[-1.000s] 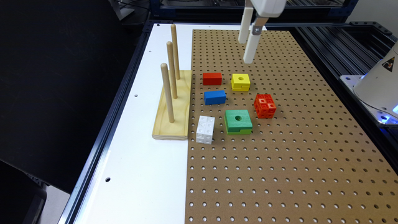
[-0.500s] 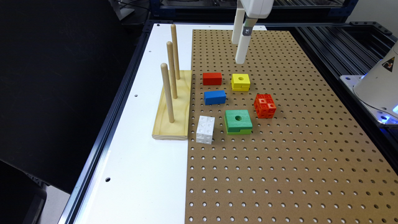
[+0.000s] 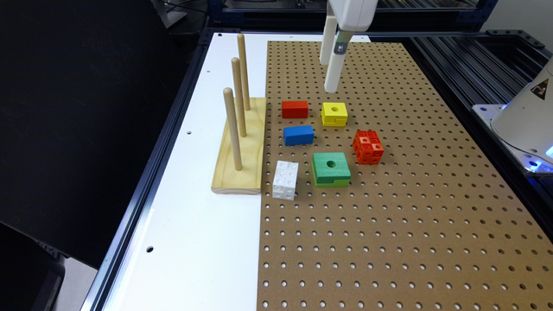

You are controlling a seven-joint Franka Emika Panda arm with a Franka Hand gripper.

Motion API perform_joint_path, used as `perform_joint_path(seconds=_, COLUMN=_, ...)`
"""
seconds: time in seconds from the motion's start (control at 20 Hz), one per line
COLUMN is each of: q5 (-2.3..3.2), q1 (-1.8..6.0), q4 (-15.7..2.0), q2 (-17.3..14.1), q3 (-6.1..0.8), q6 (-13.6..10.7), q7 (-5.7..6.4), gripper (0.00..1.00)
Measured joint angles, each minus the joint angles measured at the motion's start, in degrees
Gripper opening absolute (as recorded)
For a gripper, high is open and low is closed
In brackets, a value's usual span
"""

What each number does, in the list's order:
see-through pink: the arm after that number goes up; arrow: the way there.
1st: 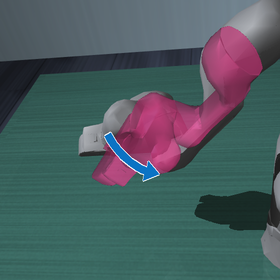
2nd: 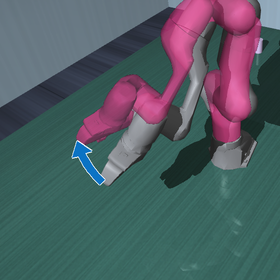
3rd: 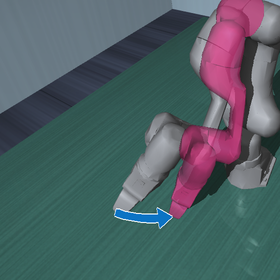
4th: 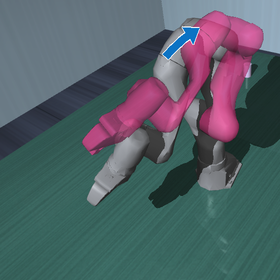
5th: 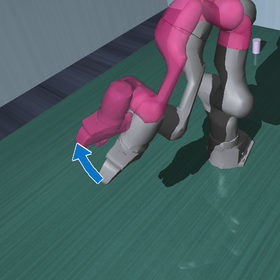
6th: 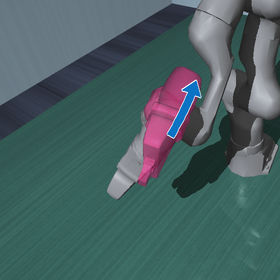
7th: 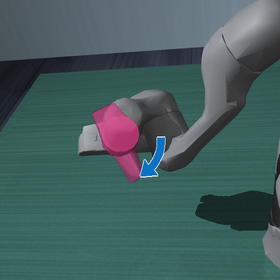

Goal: Pick up narrow blue stick.

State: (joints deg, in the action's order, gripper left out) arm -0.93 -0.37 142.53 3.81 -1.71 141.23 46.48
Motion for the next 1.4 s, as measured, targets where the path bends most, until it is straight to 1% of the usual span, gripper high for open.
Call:
perform_joint_path(seconds=0.05, q5=0.0, q1=-0.03, q4=-0.67, q2=-0.9, q3=-0.03, q6=0.36, q7=0.0, gripper=1.0)
perform_joint_path(seconds=0.2, q5=0.0, q1=-0.06, q4=-2.76, q2=-2.88, q3=-0.14, q6=0.34, q7=0.0, gripper=1.0)
perform_joint_path(seconds=0.3, q5=0.0, q1=-0.06, q4=-3.36, q2=-4.12, q3=-0.15, q6=0.46, q7=0.0, gripper=1.0)
perform_joint_path(seconds=0.45, q5=0.0, q1=-0.06, q4=-3.5, q2=-5.56, q3=-0.16, q6=1.39, q7=0.0, gripper=1.0)
perform_joint_path(seconds=0.75, q5=0.0, q1=-0.06, q4=-3.64, q2=-6.65, q3=-0.17, q6=1.76, q7=0.0, gripper=1.0)
perform_joint_path(seconds=1.0, q5=0.0, q1=-0.06, q4=-3.67, q2=-9.99, q3=-0.17, q6=5.01, q7=0.0, gripper=1.0)
perform_joint_path(seconds=1.25, q5=0.0, q1=-0.06, q4=-3.71, q2=-10.73, q3=-0.17, q6=5.56, q7=0.0, gripper=1.0)
perform_joint_path(seconds=1.3, q5=0.0, q1=-0.06, q4=-3.71, q2=-11.34, q3=-0.17, q6=5.93, q7=0.0, gripper=1.0)
perform_joint_path(seconds=1.4, q5=0.0, q1=-0.06, q4=-3.72, q2=-13.16, q3=-0.17, q6=7.63, q7=0.0, gripper=1.0)
